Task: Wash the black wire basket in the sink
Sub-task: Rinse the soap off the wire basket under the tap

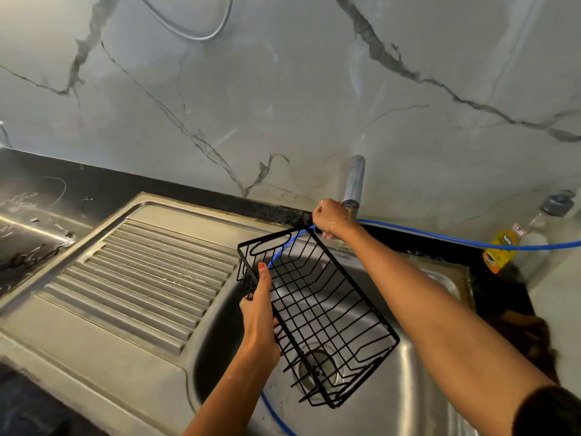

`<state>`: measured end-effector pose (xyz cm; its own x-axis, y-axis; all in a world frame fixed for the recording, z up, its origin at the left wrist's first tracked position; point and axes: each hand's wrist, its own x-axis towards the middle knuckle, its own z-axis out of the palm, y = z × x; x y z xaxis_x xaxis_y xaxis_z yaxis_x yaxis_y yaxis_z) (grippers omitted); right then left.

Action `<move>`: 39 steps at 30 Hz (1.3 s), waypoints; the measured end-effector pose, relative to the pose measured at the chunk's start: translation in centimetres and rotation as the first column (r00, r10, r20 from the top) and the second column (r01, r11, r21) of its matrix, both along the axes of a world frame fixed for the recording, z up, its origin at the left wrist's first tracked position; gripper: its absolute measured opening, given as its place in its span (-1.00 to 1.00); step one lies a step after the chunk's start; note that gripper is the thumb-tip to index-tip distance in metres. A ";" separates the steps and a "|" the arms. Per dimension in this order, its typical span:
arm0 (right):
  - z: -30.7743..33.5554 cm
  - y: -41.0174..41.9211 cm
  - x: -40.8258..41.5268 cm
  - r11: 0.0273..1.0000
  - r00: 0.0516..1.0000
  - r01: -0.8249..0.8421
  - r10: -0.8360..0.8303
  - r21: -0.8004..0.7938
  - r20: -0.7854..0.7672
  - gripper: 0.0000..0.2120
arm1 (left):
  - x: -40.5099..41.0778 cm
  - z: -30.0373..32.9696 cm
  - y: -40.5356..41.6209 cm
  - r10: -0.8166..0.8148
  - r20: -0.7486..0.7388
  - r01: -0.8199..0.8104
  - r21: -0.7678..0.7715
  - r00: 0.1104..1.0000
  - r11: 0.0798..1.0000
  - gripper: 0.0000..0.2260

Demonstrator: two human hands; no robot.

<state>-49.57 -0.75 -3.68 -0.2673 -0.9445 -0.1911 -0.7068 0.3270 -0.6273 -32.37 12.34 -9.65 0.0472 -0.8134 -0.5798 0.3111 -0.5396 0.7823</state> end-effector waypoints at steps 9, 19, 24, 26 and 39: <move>-2.1 0.1 0.3 0.990 0.985 -0.054 0.073 0.128 -0.153 -0.80 | 0.1 -0.6 1.0 -0.001 0.052 -0.001 0.030 0.999 1.000 0.15; -2.0 1.2 -2.1 1.000 0.999 0.007 -0.008 -0.020 -0.036 -0.77 | -1.8 0.9 1.6 -0.021 0.068 0.019 0.021 0.997 1.000 0.17; -1.5 2.8 -4.2 0.986 0.947 0.143 -0.110 -0.088 0.301 -0.87 | -2.7 2.0 2.0 -0.051 0.047 0.049 0.042 0.998 0.998 0.10; -1.4 3.2 -3.6 0.984 0.945 0.157 -0.125 -0.085 0.301 -0.88 | -3.0 2.5 2.3 -0.070 0.047 0.068 0.052 0.996 0.996 0.12; 3.5 9.3 -2.7 0.982 0.981 -0.190 0.190 -0.002 0.039 -0.73 | -4.4 4.0 2.3 -0.143 -0.011 0.143 0.160 0.990 0.977 0.36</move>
<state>-52.29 8.58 -0.14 -0.0757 -0.9770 -0.1994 -0.7315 0.1903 -0.6547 -36.80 14.68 -5.66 -0.0628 -0.7087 -0.7027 0.2215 -0.6965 0.6826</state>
